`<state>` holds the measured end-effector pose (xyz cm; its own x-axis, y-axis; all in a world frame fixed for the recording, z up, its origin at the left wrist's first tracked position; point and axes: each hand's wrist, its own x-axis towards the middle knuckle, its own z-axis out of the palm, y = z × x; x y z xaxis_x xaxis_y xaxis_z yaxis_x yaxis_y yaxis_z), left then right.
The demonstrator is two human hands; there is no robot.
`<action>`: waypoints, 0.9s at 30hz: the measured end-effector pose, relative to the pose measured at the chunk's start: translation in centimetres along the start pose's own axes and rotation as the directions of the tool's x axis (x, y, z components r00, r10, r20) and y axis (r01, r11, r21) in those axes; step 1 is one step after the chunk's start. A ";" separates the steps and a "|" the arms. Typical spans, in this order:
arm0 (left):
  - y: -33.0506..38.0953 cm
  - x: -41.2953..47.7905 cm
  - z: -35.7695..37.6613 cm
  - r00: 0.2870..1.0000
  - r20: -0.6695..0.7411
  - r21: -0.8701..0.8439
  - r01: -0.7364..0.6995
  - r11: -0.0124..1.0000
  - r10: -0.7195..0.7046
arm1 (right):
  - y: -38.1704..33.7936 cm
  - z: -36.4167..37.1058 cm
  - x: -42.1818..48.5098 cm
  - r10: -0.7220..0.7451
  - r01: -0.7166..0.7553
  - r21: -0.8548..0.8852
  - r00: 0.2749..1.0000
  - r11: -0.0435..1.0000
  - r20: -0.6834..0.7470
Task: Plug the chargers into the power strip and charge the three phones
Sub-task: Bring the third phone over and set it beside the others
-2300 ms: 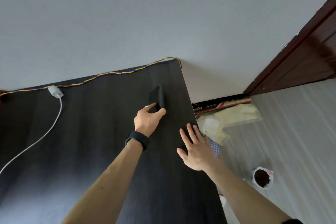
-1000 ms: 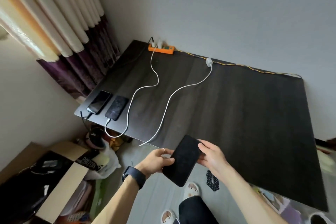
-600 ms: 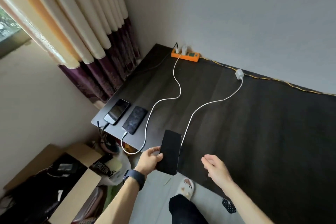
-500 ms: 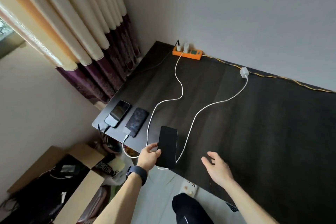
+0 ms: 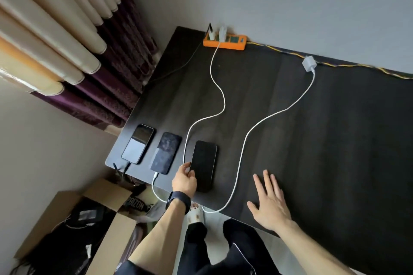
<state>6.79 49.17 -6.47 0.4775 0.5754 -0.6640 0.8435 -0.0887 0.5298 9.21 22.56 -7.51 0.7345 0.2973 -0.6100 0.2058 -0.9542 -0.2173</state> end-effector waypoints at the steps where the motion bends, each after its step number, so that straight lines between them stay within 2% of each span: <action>1: -0.1 -0.1 0.0 0.999 -0.035 0.046 -0.015 0.999 0.016 | -0.2 -0.2 0.1 0.010 -0.009 -0.001 1.000 1.000 0.008; 4: -0.1 -0.2 0.0 0.994 -0.068 0.126 -0.078 0.989 0.087 | -1.0 -0.5 0.3 0.064 -0.065 0.021 0.997 0.998 0.044; 7: -0.2 -0.8 0.4 0.990 -0.026 0.289 -0.126 0.949 0.139 | -2.2 -0.6 0.3 0.143 -0.151 0.083 0.985 0.985 0.096; 11: -0.6 -1.7 0.7 0.984 -0.009 0.412 -0.161 0.897 0.180 | -3.3 -0.8 0.4 0.200 -0.218 0.128 0.970 0.968 0.142; 17: -1.4 -1.0 0.4 0.943 0.129 0.631 -0.316 0.709 0.306 | -4.8 -1.3 0.4 0.246 -0.280 0.173 0.950 0.944 0.195; 22: -1.6 0.1 -0.2 0.911 0.200 0.756 -0.377 0.536 0.360 | -5.2 -1.3 0.3 0.262 -0.294 0.134 0.941 0.946 0.214; 27: -2.4 0.6 -1.0 0.898 0.223 0.774 -0.399 0.491 0.379 | -5.0 -0.8 0.1 0.265 -0.295 0.124 0.941 0.947 0.210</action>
<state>4.83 50.59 -7.59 0.8036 0.3019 -0.5129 0.4139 -0.9028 0.1169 8.78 27.36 -5.86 0.6100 0.0337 -0.7917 -0.1019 -0.9874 -0.1206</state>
